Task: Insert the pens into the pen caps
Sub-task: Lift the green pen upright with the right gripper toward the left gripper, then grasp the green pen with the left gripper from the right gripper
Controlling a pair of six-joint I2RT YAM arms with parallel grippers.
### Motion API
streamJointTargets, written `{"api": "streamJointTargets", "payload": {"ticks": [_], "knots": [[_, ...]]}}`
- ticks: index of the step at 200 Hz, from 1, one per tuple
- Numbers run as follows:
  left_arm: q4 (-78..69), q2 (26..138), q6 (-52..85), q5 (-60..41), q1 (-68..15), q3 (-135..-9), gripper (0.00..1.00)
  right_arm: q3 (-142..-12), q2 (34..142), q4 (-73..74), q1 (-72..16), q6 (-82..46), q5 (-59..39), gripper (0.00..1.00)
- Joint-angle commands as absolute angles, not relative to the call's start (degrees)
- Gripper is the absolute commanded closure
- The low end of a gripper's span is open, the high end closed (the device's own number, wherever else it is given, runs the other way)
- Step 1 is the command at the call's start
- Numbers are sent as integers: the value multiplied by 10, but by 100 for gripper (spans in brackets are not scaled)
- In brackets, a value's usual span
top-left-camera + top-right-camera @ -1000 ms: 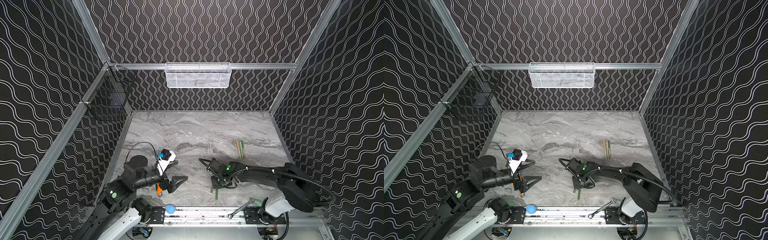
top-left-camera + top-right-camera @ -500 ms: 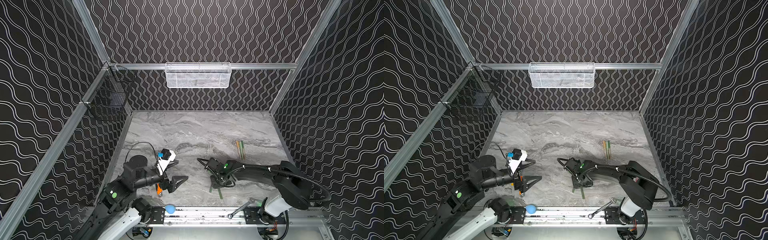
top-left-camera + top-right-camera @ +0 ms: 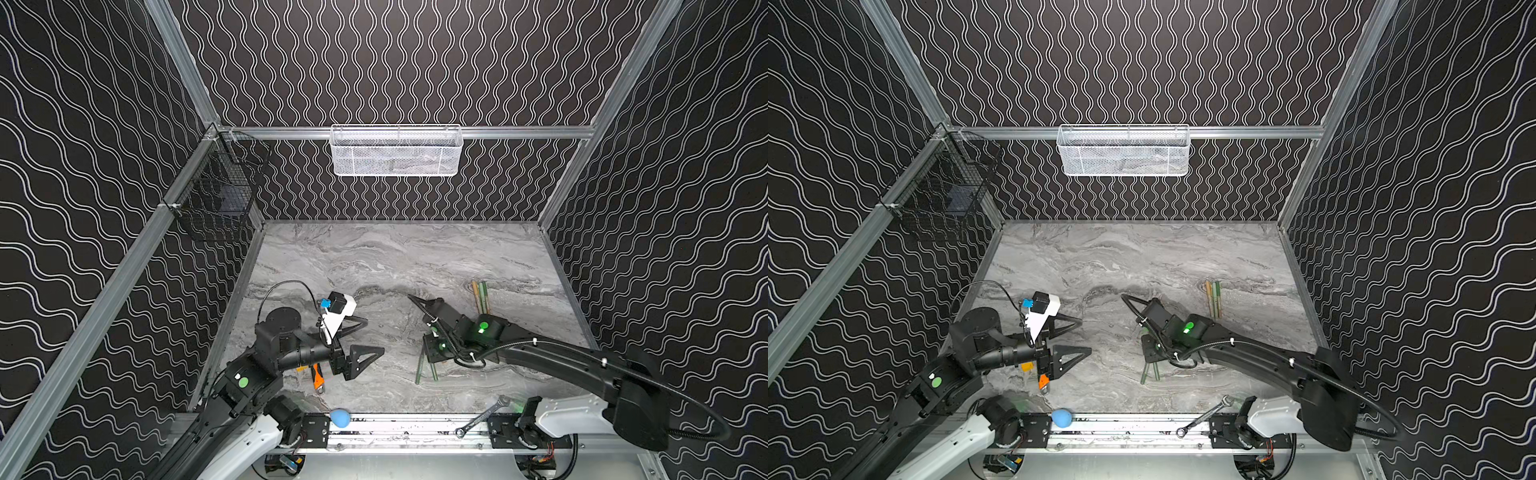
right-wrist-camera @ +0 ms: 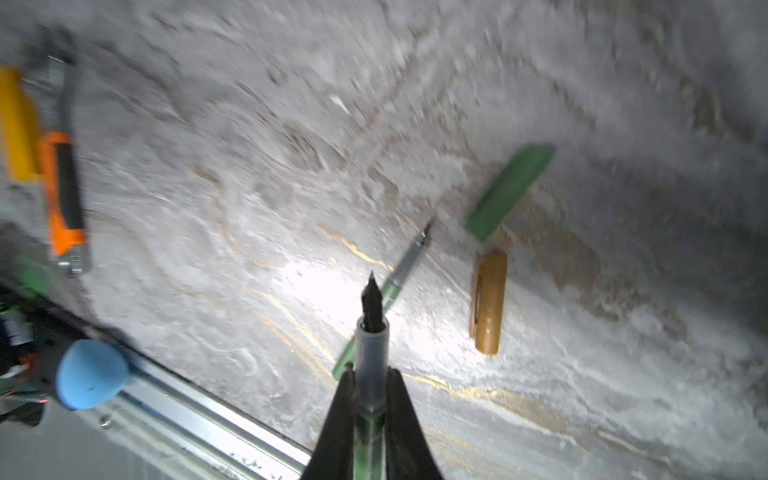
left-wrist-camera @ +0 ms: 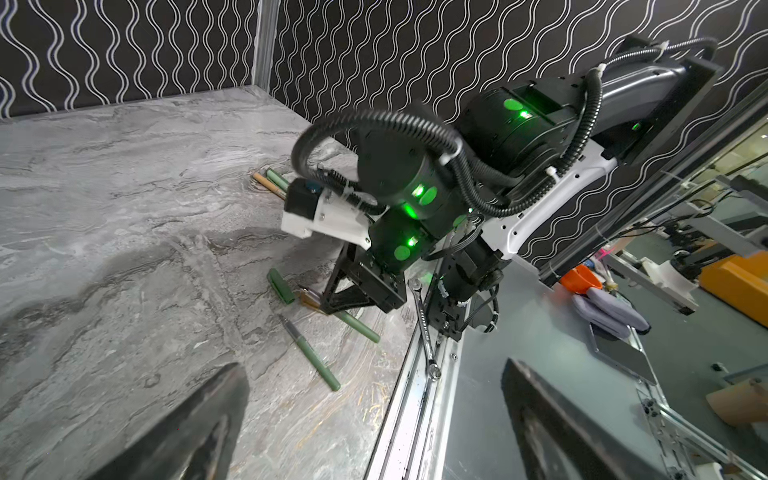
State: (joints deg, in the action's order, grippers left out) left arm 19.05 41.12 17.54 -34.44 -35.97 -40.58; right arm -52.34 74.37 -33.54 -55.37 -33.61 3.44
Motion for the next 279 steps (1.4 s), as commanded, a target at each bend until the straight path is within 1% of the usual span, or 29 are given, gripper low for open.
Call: {"api": "streamJointTargets", "payload": {"ticks": [1,35,66,99,133,143,171,187,205,244,255,263,272,279], "knots": [[80,418,241,-366,-361,-376,1,-525,717,-221,-538,-293,1,88],[-16,438,283,-348,-375,-317,2,-545,713,-114,-514,-255,-70,88],[-61,465,282,-343,-398,-298,5,-547,705,-14,-512,-226,-135,87],[-81,491,273,-351,-403,-298,11,-530,693,88,-510,-225,-215,86],[-103,508,267,-363,-403,-301,21,-508,682,166,-511,-239,-279,86],[-110,515,268,-370,-403,-302,25,-499,679,188,-510,-243,-297,86],[-137,526,274,-388,-403,-304,43,-469,667,238,-511,-251,-317,86],[-129,527,269,-384,-403,-308,59,-456,658,254,-510,-250,-317,86],[-122,523,265,-382,-403,-311,71,-444,648,259,-510,-247,-310,85],[-101,520,259,-385,-403,-322,86,-438,635,222,-511,-232,-291,84],[-92,519,257,-384,-403,-327,93,-434,629,211,-511,-230,-285,82],[-82,518,254,-383,-403,-331,96,-431,623,199,-511,-228,-278,80],[-68,517,250,-381,-403,-337,100,-428,613,180,-511,-225,-264,75],[-52,515,247,-377,-403,-342,100,-426,604,160,-510,-222,-250,70]]}}
